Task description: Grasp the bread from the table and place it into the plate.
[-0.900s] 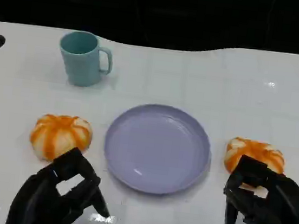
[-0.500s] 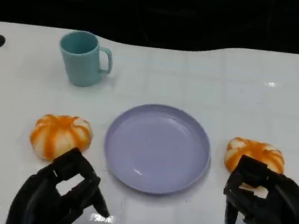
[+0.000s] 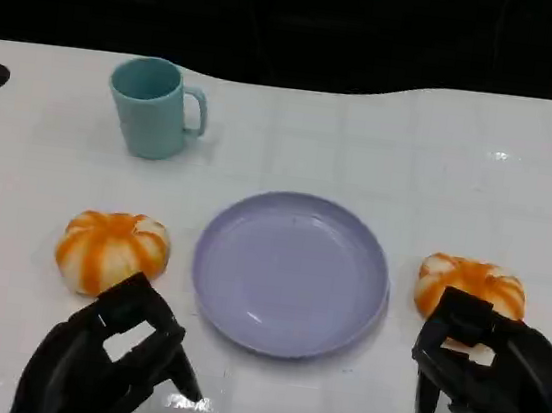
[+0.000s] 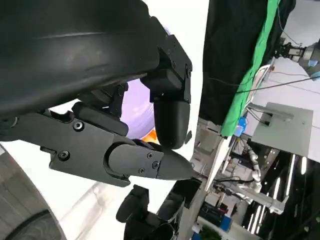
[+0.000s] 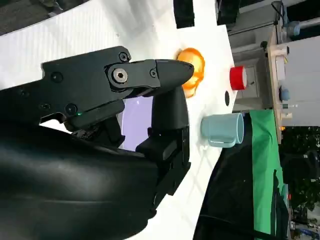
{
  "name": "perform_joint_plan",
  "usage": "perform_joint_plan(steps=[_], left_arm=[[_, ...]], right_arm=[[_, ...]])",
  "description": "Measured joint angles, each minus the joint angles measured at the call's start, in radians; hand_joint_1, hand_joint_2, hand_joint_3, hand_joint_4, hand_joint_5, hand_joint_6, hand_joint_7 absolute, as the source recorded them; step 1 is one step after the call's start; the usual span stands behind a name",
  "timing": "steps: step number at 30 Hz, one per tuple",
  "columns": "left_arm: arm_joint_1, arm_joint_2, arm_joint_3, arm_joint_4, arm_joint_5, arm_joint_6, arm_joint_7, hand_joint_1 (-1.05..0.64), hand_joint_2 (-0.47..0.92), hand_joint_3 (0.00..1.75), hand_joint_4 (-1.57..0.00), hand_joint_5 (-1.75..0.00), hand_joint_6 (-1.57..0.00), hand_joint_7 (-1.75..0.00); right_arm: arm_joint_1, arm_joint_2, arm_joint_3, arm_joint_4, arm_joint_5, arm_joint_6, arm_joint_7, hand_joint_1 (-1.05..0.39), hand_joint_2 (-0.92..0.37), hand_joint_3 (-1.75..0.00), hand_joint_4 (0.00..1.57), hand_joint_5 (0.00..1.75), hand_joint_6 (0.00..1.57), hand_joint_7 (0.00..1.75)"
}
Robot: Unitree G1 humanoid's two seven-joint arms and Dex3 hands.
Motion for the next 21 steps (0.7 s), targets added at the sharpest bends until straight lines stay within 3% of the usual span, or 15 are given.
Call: perform_joint_plan(steps=[4,9,13,15,17,21], left_arm=[[0.000,0.000,0.000,0.000,0.000,0.000,0.000,-0.63,0.92,0.15,-0.69,-1.75,-0.56,-1.60],[0.000,0.000,0.001,0.000,0.000,0.000,0.000,-0.63,0.92,0.16,-0.68,-1.75,-0.54,-1.61],[0.000,0.000,0.001,0.000,0.001,0.000,0.000,-0.63,0.92,0.16,-0.68,-1.75,-0.54,-1.61],[0.000,0.000,0.001,0.000,0.003,-0.001,0.000,-0.63,0.92,0.16,-0.68,-1.75,-0.54,-1.61],[0.000,0.000,0.001,0.000,0.005,-0.002,0.000,-0.63,0.92,0.16,-0.68,-1.75,-0.55,-1.61],[0.000,0.000,0.001,0.000,0.004,-0.002,0.000,-0.63,0.92,0.16,-0.68,-1.75,-0.55,-1.61]], right_arm=[[0.000,0.001,-0.002,0.000,0.000,-0.015,0.002,-0.48,-0.92,-0.26,0.73,1.75,0.52,1.65],[-0.006,0.000,-0.007,0.018,-0.003,-0.108,0.034,-0.52,-0.92,-0.25,0.59,1.72,0.55,1.22],[-0.020,0.000,-0.011,0.045,-0.011,-0.202,0.044,-0.51,-0.92,-0.20,0.51,1.62,0.49,1.06],[-0.026,0.001,-0.013,0.050,-0.005,-0.222,0.053,-0.50,-0.92,-0.18,0.45,1.51,0.46,1.00],[-0.031,0.001,-0.015,0.059,-0.003,-0.256,0.056,-0.50,-0.92,-0.20,0.41,1.29,0.40,0.87],[-0.042,-0.003,-0.018,0.096,-0.048,-0.385,0.053,-0.50,-0.92,-0.18,0.38,0.97,0.37,0.64]])
